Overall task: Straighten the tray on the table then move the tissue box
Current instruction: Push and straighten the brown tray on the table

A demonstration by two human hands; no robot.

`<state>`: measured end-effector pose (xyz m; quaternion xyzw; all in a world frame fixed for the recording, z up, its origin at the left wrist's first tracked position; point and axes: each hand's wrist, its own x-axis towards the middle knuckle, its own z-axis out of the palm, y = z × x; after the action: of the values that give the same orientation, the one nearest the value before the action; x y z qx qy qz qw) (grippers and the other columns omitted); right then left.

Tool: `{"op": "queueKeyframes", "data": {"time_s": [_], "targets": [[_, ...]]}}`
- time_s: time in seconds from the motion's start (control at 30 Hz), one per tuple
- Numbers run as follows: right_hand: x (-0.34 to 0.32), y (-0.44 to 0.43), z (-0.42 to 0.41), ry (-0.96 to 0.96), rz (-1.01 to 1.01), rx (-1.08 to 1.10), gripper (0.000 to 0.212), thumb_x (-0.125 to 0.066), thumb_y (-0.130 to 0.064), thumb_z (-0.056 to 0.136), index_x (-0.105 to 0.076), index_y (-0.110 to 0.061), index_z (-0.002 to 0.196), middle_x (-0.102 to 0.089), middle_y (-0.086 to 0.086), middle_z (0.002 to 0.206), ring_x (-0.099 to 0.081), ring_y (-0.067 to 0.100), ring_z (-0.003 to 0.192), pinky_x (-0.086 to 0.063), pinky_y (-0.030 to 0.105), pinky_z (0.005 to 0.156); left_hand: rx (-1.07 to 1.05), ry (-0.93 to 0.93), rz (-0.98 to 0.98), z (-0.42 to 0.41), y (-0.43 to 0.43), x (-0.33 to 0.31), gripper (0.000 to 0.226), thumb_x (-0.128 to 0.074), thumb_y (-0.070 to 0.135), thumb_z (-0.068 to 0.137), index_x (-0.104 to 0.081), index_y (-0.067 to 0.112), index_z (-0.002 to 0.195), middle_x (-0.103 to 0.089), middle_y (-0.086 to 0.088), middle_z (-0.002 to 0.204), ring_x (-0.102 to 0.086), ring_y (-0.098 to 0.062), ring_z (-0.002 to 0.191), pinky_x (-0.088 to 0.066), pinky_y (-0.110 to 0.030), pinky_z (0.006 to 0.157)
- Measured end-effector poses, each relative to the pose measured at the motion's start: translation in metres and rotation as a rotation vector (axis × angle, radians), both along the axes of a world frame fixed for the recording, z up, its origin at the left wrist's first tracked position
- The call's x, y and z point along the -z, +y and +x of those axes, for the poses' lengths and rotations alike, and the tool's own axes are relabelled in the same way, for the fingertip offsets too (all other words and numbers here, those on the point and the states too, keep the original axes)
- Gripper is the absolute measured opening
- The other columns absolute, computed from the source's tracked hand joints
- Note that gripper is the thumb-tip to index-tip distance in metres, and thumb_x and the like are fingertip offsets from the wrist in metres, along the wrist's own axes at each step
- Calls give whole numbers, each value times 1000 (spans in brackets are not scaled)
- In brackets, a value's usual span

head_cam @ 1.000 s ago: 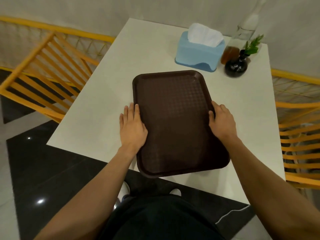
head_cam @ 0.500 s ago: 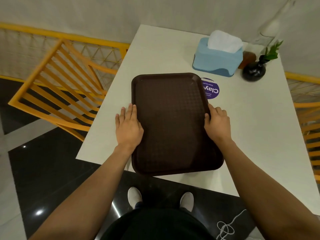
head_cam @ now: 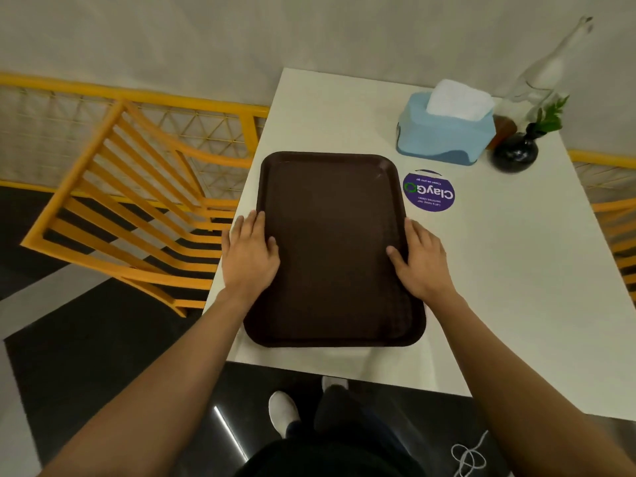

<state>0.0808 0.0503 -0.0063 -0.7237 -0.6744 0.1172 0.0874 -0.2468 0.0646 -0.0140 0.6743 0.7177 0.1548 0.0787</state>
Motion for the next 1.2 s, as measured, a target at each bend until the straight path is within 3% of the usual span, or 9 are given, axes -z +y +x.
{"op": "queueKeyframes", "data": {"time_s": [0.1, 0.2, 0.5, 0.73, 0.83, 0.97, 1.2], "targets": [[5, 6, -8, -11, -29, -7, 71, -36, -53, 105, -16, -14, 160, -30, 12, 162, -25, 34, 149, -13, 57, 120, 1, 19, -53, -4, 4, 11, 59, -35, 35, 103, -26, 17, 158, -23, -4, 166, -17, -26, 153, -8, -50, 123], [6, 19, -14, -35, -13, 0, 71, -31, -54, 105, -14, -13, 160, -27, 11, 163, -20, 32, 151, -7, 58, 120, -20, 0, -56, -9, 20, 11, 60, -34, 32, 103, -21, 18, 160, -21, -2, 167, -14, -24, 154, -9, -49, 124], [4, 62, -26, -40, -47, 28, 74, -27, -56, 104, -7, -15, 162, -18, 7, 167, -8, 30, 155, -2, 54, 123, -51, -16, -28, -17, 72, 4, 56, -38, 24, 102, -29, 13, 157, -38, -6, 159, -27, -23, 150, -14, -48, 124], [-2, 94, -35, -10, -40, 52, 72, -36, -51, 105, -12, -13, 161, -24, 9, 165, -13, 31, 153, -6, 53, 122, -27, -82, 41, -27, 107, -3, 50, -46, 17, 97, -47, 9, 146, -54, -11, 143, -45, -28, 137, -23, -49, 120], [-2, 90, -40, -4, -36, 82, 73, -37, -51, 105, -11, -12, 161, -23, 9, 166, -15, 31, 153, -7, 54, 122, 22, -105, -7, -32, 105, -2, 57, -47, 21, 98, -38, 10, 153, -47, -10, 151, -38, -28, 142, -19, -50, 122], [2, 72, -42, -8, -74, 105, 77, -30, -57, 103, -6, -14, 162, -14, 8, 168, -10, 30, 154, -3, 55, 121, 101, -82, -115, -37, 94, 4, 64, -38, 33, 103, -14, 18, 161, -21, -3, 167, -16, -26, 153, -7, -47, 123], [10, 37, -46, -17, -69, 138, 82, -24, -66, 100, -1, -18, 162, -9, 7, 169, -7, 30, 155, -1, 56, 120, 142, -70, -111, -43, 70, 9, 63, -32, 34, 104, -10, 18, 161, -16, -3, 168, -11, -24, 154, -8, -45, 124]]}}
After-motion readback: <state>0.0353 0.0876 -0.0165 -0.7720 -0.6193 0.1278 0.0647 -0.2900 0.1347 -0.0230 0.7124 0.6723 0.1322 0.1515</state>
